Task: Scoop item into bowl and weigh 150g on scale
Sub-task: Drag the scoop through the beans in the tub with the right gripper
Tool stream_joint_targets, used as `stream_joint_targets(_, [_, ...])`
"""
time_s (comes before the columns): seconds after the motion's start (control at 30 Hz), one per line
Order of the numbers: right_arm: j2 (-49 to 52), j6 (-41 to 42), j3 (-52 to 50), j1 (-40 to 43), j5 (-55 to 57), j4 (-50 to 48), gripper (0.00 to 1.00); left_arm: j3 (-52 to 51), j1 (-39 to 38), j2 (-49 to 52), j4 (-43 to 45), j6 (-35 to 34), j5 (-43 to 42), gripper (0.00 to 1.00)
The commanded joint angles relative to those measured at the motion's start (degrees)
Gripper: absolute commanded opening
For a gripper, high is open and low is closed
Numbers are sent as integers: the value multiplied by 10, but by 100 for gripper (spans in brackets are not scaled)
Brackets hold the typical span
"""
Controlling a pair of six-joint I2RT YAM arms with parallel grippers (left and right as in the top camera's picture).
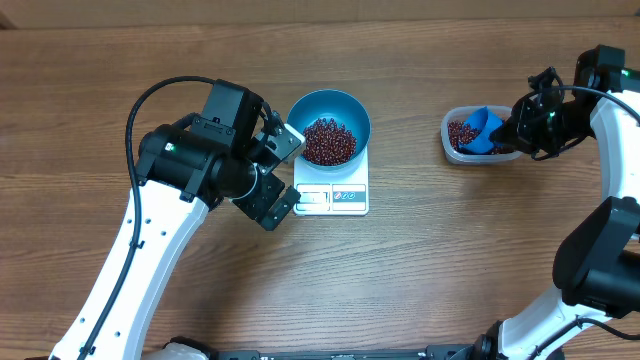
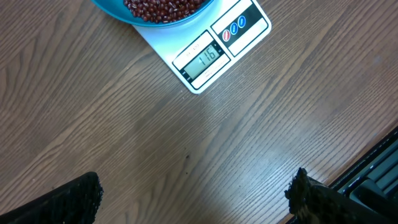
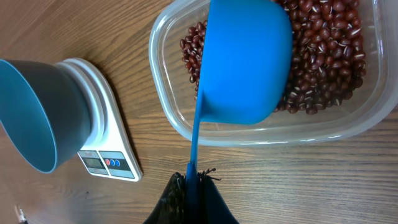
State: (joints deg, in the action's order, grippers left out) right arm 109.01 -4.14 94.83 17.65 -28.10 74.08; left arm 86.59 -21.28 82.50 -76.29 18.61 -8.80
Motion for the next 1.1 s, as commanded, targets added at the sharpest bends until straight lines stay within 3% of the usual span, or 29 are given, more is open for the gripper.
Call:
stream_joint_targets(0.0, [-22, -24, 24, 2, -16, -1, 4, -2, 3, -8, 0, 13, -9, 100])
stream_joint_targets(1.07, [-31, -37, 32, 36, -55, 1, 4, -2, 3, -8, 0, 13, -9, 99])
